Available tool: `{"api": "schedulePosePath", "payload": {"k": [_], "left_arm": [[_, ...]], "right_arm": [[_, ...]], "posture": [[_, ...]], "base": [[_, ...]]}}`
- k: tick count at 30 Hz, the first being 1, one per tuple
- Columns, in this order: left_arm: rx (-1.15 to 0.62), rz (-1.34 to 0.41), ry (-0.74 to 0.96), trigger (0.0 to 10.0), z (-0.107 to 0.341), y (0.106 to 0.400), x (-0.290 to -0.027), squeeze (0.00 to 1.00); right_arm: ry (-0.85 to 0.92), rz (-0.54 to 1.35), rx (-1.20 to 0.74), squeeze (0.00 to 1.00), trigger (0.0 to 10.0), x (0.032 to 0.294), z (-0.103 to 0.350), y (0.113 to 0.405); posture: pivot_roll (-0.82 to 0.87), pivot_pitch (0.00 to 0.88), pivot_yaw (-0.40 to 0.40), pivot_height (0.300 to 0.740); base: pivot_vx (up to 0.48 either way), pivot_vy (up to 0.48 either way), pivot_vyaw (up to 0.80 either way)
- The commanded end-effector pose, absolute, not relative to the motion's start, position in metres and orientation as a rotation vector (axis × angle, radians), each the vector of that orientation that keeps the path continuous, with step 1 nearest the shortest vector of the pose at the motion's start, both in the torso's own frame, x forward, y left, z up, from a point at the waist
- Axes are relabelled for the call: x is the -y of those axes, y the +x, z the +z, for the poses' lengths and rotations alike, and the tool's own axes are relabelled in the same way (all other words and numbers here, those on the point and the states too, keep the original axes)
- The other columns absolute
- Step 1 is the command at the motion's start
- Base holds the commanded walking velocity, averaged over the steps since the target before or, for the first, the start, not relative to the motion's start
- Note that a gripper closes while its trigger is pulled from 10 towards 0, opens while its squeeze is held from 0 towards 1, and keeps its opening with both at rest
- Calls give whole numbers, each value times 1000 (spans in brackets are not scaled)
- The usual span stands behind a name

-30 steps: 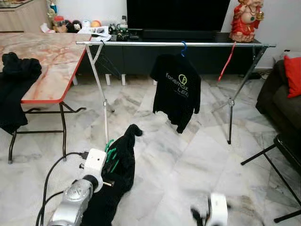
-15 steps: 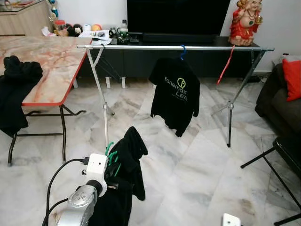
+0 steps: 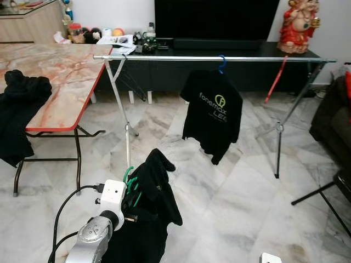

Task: Hang hanger

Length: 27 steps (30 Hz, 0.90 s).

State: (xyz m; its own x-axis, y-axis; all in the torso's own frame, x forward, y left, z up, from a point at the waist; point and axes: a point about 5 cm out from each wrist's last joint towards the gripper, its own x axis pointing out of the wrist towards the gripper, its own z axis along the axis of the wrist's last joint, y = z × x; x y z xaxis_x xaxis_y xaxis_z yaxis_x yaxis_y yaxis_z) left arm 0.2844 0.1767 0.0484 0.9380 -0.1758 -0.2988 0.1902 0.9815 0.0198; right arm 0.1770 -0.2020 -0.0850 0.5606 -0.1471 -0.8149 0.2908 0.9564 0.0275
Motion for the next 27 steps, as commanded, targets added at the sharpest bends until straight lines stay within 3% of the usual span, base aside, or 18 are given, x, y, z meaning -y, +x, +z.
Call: {"api": "schedulePosePath", "payload": {"k": [1,27], "left_arm": [[-261,-212,75,10000,59,291,-171,0],[-273,-253,103,10000,60,294,-164,0]], "right_arm": [[166,-280,-955,0,10000,205,-87,172],[120,-261,-954,0,10000,203,-86,174]], "posture": [[39,35,-11,740],[42,22,-4,740]], "base": [[300,0,0],[306,0,0]]}}
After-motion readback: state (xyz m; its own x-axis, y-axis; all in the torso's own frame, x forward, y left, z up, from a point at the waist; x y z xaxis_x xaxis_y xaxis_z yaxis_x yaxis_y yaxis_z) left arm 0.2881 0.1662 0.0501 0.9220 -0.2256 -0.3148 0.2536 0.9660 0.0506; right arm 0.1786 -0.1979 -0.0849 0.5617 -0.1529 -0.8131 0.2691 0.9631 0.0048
